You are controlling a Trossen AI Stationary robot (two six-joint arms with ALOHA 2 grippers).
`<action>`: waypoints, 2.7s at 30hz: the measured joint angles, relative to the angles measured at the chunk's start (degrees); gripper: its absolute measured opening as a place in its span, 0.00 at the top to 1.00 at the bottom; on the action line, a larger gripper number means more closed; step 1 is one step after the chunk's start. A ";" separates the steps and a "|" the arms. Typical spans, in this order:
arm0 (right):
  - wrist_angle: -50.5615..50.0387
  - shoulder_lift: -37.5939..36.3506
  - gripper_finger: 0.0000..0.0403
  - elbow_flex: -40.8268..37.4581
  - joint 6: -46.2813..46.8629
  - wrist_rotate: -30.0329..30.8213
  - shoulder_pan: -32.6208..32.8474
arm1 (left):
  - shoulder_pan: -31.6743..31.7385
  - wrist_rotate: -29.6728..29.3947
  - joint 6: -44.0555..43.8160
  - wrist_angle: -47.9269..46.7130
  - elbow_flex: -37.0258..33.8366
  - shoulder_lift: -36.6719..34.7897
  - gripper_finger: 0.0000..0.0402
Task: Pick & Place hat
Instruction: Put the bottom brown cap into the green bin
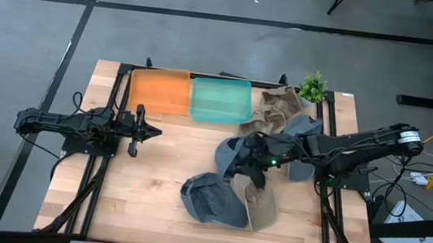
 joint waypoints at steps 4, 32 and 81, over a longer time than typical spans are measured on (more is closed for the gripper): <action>-1.32 -0.02 0.61 0.12 2.33 -6.50 0.07 | -0.02 0.00 0.00 0.00 0.01 -0.02 0.96; -44.23 -0.13 0.61 -1.02 29.04 3.15 16.62 | -0.02 0.00 0.00 0.00 0.02 -0.01 0.96; -12.45 1.30 0.96 -19.31 37.11 -2.65 17.84 | 0.00 0.00 0.00 -0.01 0.00 0.00 0.96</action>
